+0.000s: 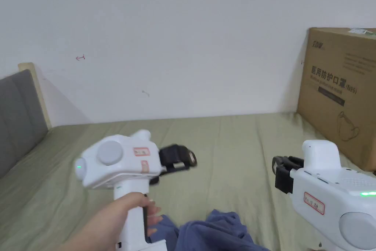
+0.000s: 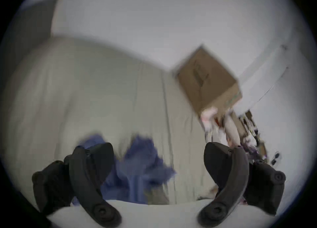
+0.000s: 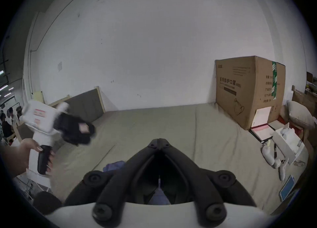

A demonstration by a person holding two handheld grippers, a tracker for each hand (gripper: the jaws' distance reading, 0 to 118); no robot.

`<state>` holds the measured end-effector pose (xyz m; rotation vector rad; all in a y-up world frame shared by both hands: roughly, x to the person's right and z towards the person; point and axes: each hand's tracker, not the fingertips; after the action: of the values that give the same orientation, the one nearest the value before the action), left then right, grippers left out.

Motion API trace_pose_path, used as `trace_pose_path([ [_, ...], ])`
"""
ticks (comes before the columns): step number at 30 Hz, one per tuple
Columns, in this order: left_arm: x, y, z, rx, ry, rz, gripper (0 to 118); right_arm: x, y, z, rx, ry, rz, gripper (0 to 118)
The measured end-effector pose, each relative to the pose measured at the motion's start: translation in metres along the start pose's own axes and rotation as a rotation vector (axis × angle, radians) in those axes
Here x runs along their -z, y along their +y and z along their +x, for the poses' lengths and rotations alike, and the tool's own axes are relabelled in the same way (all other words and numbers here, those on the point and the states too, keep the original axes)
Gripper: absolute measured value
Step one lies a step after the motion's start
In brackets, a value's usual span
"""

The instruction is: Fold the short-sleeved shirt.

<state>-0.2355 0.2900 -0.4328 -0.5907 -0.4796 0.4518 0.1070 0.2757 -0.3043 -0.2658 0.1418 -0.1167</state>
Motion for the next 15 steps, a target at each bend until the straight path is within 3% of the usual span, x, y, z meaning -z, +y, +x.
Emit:
trace_pose_path([
  [3,-0.063,-0.014,0.009,0.16,0.158,0.349,108,-0.007,-0.003,-0.004,-0.002,-0.01,0.086,0],
  [6,-0.109,-0.045,0.013,0.31,0.314,0.566,103,-0.013,-0.008,-0.01,0.005,-0.028,0.128,0],
  [7,-0.115,-0.055,0.011,0.344,0.325,0.595,93,-0.016,-0.009,-0.012,0.01,-0.031,0.136,0],
  [8,-0.124,-0.066,0.011,0.372,0.351,0.617,74,-0.017,-0.011,-0.013,0.019,-0.033,0.142,0],
  [9,-0.132,-0.078,0.009,0.373,0.38,0.628,29,-0.019,-0.012,-0.015,0.023,-0.034,0.145,0],
  [10,-0.137,-0.086,0.008,0.365,0.398,0.626,0,-0.021,-0.014,-0.016,0.025,-0.034,0.146,0],
  [11,-0.141,-0.095,0.005,0.353,0.472,0.611,0,-0.023,-0.015,-0.017,0.026,-0.032,0.146,0],
  [15,-0.146,-0.12,-0.007,0.265,0.481,0.57,0,-0.027,-0.024,-0.022,0.041,-0.051,0.154,0],
])
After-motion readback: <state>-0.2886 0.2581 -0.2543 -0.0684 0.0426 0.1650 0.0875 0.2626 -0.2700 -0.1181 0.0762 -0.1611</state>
